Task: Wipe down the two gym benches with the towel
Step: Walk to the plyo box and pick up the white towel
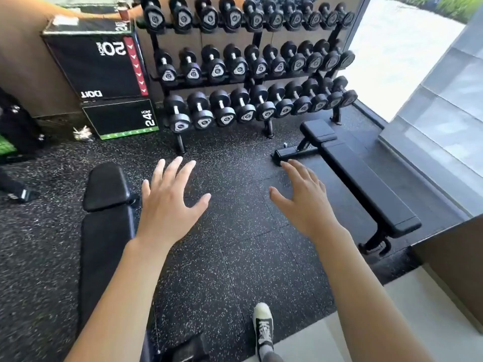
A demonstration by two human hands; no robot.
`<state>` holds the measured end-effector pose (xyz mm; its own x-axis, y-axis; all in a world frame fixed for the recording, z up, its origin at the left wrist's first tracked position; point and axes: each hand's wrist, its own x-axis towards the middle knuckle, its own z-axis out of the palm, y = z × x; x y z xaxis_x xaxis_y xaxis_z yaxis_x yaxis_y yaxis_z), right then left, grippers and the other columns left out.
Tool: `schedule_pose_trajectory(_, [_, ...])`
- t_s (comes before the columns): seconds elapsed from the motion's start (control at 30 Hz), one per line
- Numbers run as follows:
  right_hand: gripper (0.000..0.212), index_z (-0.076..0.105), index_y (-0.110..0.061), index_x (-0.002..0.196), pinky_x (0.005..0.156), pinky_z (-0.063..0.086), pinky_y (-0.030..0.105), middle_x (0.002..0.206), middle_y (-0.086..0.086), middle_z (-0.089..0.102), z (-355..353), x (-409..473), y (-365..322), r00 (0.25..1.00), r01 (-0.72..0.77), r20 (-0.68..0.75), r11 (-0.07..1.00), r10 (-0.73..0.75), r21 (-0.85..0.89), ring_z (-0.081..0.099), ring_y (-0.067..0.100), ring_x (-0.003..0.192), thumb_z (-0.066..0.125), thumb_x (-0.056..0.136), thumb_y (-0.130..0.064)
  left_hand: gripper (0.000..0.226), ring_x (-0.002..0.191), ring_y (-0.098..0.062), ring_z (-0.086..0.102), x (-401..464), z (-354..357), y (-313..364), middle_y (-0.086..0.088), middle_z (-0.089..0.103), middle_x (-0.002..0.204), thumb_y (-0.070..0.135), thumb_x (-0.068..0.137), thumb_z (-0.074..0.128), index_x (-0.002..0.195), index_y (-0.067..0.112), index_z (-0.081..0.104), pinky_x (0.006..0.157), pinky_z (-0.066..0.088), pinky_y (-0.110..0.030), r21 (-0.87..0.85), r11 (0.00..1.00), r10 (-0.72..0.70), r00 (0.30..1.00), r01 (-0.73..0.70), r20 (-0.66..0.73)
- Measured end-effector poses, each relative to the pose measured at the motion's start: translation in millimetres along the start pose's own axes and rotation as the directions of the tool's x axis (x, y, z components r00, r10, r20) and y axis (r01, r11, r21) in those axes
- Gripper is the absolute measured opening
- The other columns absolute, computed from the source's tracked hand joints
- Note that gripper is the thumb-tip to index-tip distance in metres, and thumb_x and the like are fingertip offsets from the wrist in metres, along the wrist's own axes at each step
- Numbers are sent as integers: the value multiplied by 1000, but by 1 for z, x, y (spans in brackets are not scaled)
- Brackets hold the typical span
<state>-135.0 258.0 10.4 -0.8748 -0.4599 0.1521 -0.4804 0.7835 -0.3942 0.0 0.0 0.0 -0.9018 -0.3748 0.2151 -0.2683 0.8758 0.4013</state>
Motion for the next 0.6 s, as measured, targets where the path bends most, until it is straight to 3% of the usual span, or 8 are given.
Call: schedule_pose_trajectory(0.6, [72, 30, -27, 159, 124, 19, 58, 166, -5, 27, 9, 238, 81, 981, 165, 90, 984, -171, 68, 17, 21, 154, 48, 97, -59, 74, 160, -28, 18, 180, 50, 40, 3, 31, 170, 62, 96, 56, 160, 32, 35, 122, 27, -69, 139, 967, -197, 973, 213, -121])
